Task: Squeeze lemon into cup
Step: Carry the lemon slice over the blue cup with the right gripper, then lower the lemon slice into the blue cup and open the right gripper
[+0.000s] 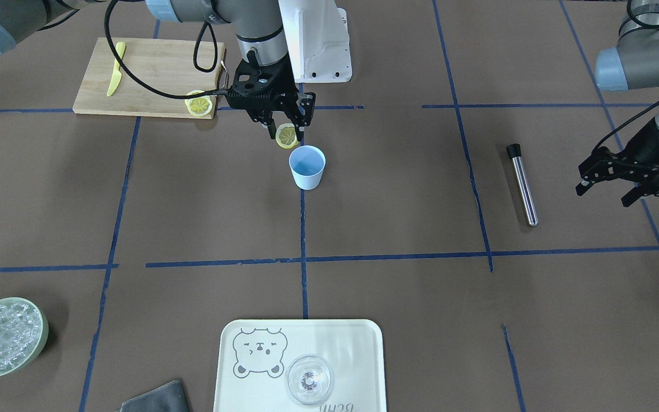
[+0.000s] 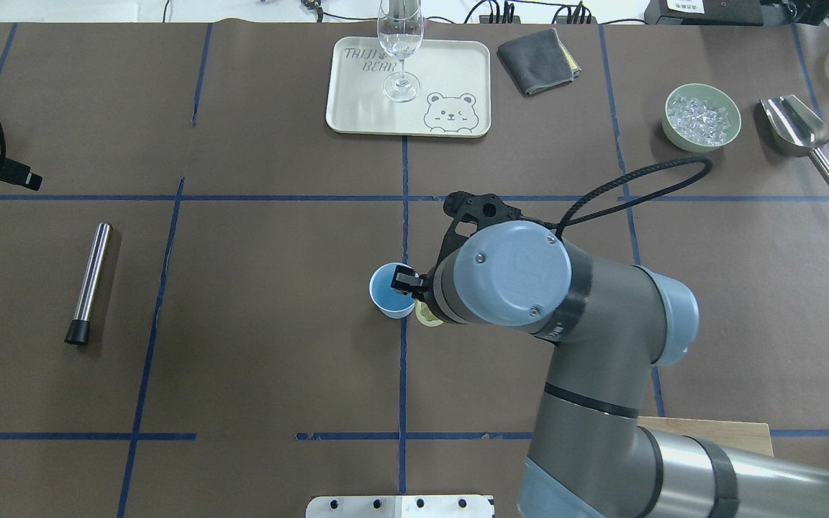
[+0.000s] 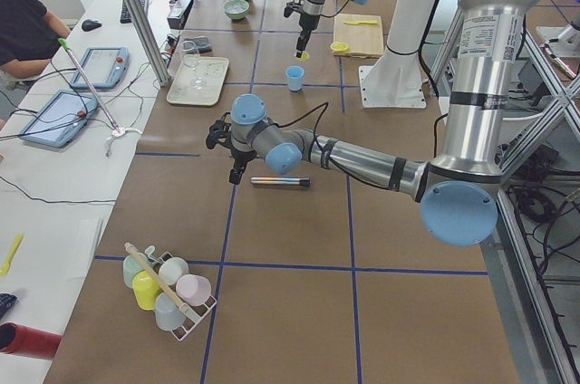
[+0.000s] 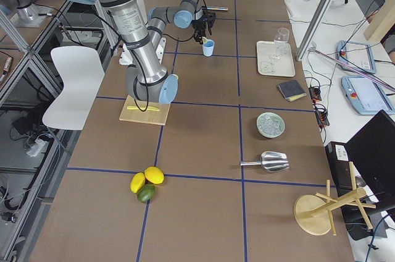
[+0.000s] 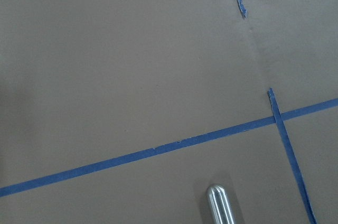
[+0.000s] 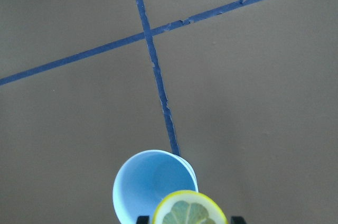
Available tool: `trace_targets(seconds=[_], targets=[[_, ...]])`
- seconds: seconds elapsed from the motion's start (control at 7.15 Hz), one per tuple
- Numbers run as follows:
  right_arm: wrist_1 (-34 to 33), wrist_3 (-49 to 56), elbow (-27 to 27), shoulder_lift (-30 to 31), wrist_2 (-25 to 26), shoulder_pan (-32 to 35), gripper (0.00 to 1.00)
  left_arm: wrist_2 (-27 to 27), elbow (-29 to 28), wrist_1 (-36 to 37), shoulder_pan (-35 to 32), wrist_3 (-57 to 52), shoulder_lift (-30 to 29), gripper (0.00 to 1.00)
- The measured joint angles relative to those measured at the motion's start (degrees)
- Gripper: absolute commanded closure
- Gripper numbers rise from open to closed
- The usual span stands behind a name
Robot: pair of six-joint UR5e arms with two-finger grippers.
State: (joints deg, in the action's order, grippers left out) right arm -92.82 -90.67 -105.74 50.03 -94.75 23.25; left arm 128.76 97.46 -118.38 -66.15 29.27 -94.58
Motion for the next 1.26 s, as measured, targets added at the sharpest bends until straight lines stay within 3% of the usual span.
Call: trace_targets(seconds=[0.42,0.98,1.12,1.26], targets=[[5.74,-0.07,5.93,-1.93,0.02,1.12,0.39,0.0,0.08,0.0,0.01,0.08,0.01,0.0],[6.51,-0.41,7.51,-2.43,-0.14,1.11,0.38,0.0,0.1,-0.01,0.0,0.09,0.01,0.0],[6.51,-0.54,7.59,-2.55,-0.17,1.06,0.32,0.0,0.09,0.0,-0.01,0.07,0.01,0.0],[6.51,-0.61,7.67,-2.67,-0.19,1.03,0.2,0.0,0.05,-0.01,-0.01,0.03,0.0,0.0]])
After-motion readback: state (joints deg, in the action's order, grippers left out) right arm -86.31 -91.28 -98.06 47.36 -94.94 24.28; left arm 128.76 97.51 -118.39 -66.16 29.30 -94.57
